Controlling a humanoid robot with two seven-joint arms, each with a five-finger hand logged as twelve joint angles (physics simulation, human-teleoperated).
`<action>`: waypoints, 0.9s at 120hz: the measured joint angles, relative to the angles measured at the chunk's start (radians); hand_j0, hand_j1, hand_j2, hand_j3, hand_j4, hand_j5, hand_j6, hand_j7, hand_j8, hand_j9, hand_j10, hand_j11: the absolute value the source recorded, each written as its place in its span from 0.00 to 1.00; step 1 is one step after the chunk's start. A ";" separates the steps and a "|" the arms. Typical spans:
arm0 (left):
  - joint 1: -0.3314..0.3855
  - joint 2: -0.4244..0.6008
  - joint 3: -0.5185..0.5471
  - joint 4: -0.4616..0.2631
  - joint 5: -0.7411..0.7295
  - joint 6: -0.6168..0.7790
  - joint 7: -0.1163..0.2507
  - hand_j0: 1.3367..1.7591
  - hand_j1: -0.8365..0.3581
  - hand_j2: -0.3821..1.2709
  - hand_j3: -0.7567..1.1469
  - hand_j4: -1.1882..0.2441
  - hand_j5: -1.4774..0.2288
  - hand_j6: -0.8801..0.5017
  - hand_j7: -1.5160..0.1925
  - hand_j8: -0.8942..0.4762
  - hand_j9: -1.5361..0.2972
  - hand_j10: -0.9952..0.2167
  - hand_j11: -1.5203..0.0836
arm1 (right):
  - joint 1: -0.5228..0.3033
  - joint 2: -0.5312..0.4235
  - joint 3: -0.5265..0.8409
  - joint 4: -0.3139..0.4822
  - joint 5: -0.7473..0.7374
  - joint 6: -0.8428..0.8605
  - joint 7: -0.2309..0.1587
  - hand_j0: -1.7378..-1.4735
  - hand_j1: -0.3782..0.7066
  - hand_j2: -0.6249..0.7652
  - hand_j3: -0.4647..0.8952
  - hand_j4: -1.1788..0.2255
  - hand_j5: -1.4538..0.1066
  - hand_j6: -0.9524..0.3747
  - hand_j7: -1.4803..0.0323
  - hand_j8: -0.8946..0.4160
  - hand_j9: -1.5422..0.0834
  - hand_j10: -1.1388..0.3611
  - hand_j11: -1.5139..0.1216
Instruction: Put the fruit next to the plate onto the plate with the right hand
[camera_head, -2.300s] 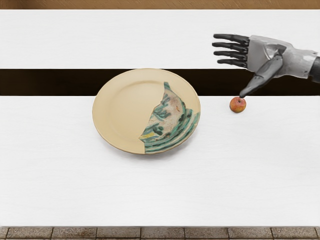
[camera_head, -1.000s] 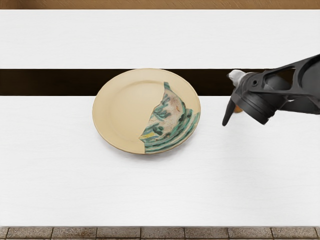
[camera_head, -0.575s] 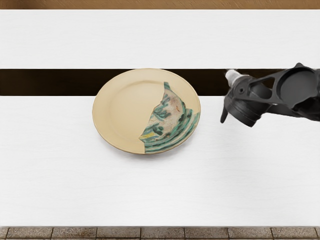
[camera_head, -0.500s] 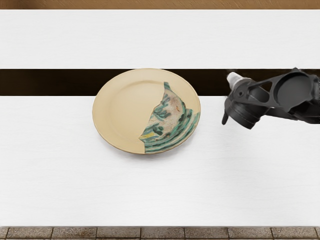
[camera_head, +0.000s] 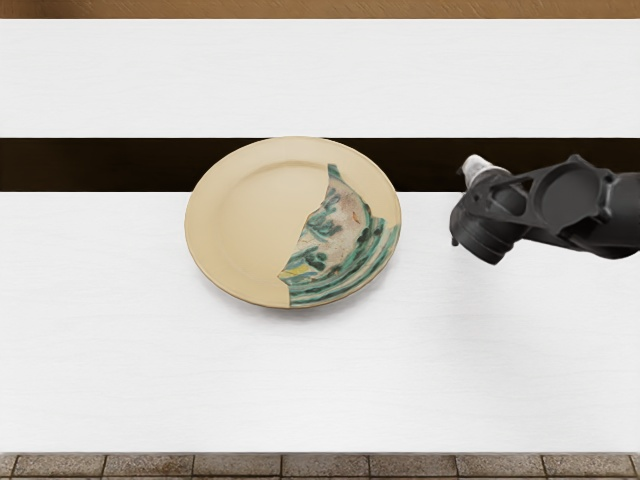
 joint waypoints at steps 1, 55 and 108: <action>0.000 0.000 0.000 0.000 0.000 0.000 0.000 0.76 0.75 0.26 0.40 0.66 0.68 0.46 0.70 0.47 0.67 0.62 0.75 | -0.001 0.001 0.000 0.000 0.000 0.000 0.000 0.30 0.26 0.42 0.34 0.69 0.75 0.56 0.80 0.52 0.78 0.62 0.76; 0.000 0.000 0.000 0.000 0.000 0.000 0.000 0.76 0.75 0.26 0.40 0.66 0.68 0.46 0.70 0.47 0.67 0.62 0.75 | -0.010 0.008 -0.002 -0.019 -0.013 -0.001 0.000 0.30 0.46 0.40 0.34 0.55 0.61 0.42 0.64 0.44 0.64 0.51 0.61; 0.000 0.000 0.000 0.000 0.000 0.000 0.000 0.76 0.75 0.26 0.40 0.66 0.68 0.46 0.70 0.47 0.67 0.62 0.75 | -0.088 0.025 0.001 -0.133 -0.035 0.000 0.000 0.30 0.50 0.39 0.34 0.53 0.58 0.39 0.61 0.36 0.61 0.47 0.59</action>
